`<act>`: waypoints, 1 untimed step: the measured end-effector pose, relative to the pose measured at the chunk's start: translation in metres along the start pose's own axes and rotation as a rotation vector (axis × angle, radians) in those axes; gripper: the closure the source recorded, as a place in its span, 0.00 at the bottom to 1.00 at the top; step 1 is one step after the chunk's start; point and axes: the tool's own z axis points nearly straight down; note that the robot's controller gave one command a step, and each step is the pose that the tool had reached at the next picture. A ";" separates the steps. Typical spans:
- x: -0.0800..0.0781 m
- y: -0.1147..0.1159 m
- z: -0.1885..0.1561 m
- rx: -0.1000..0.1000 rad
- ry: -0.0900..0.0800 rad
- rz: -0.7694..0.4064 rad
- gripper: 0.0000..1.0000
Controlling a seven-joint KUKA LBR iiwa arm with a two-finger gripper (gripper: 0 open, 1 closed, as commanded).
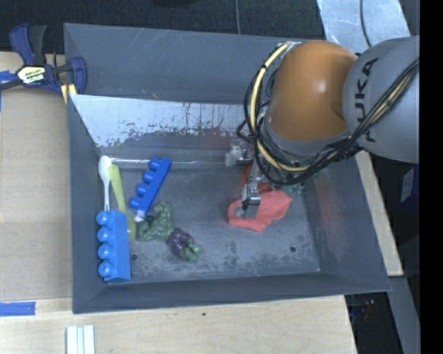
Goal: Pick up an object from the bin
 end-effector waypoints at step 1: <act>-0.001 0.000 -0.005 0.000 -0.008 0.001 0.00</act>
Offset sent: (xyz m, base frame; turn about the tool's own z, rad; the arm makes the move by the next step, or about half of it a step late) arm -0.0080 -0.0723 -0.0536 -0.1517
